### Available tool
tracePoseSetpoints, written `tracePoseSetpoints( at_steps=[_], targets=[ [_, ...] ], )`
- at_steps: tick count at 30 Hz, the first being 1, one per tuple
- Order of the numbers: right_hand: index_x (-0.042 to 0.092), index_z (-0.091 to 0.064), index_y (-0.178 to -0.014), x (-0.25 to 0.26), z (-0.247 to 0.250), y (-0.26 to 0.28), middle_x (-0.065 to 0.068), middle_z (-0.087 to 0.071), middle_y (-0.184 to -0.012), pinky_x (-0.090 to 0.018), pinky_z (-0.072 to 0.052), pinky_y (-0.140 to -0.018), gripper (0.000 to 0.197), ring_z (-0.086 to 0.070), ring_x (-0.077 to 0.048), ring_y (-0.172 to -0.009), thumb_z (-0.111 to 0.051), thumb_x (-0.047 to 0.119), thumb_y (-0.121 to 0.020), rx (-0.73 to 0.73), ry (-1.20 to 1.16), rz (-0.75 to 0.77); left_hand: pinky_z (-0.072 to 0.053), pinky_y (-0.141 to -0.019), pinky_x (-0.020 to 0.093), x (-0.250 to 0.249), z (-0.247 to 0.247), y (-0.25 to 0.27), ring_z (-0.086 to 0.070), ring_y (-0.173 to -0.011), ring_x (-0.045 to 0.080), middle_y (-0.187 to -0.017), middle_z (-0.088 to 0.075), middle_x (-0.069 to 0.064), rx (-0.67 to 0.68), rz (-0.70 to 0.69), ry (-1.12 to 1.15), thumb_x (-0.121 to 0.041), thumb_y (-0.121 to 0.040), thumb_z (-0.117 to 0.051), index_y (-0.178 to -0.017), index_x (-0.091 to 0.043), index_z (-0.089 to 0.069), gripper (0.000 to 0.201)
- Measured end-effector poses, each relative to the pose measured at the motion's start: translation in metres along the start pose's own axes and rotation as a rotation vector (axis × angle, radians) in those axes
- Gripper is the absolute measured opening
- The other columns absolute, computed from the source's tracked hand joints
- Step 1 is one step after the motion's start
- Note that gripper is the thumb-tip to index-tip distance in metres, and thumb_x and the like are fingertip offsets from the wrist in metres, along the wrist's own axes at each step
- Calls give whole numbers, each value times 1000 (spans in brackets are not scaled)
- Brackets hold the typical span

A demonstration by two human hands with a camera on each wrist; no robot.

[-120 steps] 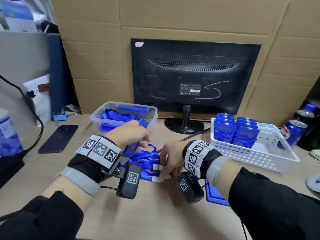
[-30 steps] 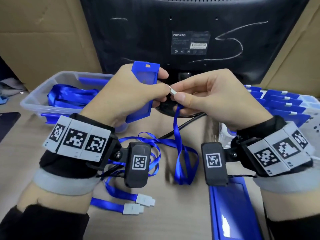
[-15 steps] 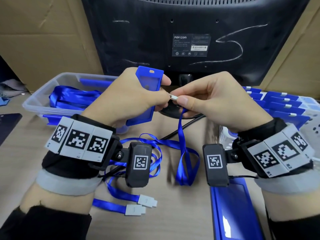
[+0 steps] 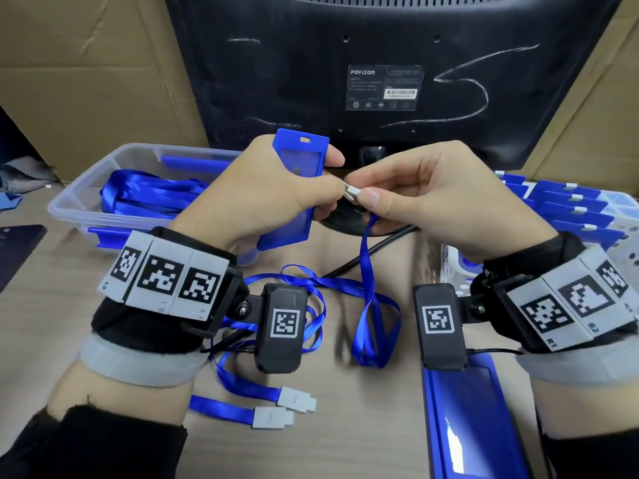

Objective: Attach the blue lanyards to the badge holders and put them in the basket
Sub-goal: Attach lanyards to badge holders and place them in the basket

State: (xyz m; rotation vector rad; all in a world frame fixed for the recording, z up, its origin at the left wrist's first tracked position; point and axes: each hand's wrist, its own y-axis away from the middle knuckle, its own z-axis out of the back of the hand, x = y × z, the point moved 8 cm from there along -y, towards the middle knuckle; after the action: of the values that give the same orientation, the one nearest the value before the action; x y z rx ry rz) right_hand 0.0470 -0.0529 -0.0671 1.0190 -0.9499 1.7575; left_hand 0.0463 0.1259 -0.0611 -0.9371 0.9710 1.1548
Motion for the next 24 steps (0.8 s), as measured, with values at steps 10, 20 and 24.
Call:
tracePoseSetpoints(
  at_steps=[10,20,24],
  targets=[
    [15,-79,-108,13,6,0,-6,-80,-97,-29,-59,-76,11,-70,-14,-78,-70,16,-100,-54,49,153,-59,-75,36,-2,-10,2,-66,-72,27,-80,-72,19,134,-26,8,-6,-94,-73,-112,-8,-73,19],
    [11,-80,-99,20,6,2,-13,-79,-91,-40,-63,-80,13,-74,-26,-78,-80,21,-91,-52,3,189,-59,-75,35,-7,-16,2,-66,-78,22,-87,-72,12,192,-59,124,-7,-99,-68,-111,-1,-73,15],
    [11,-73,-96,14,12,0,-13,-78,-98,-41,-65,-77,7,-75,-24,-77,-73,18,-98,-137,-55,144,-61,-79,38,-2,-18,2,-72,-80,23,-93,-75,12,180,11,213,-12,-101,-65,-117,-5,-71,18]
  ],
)
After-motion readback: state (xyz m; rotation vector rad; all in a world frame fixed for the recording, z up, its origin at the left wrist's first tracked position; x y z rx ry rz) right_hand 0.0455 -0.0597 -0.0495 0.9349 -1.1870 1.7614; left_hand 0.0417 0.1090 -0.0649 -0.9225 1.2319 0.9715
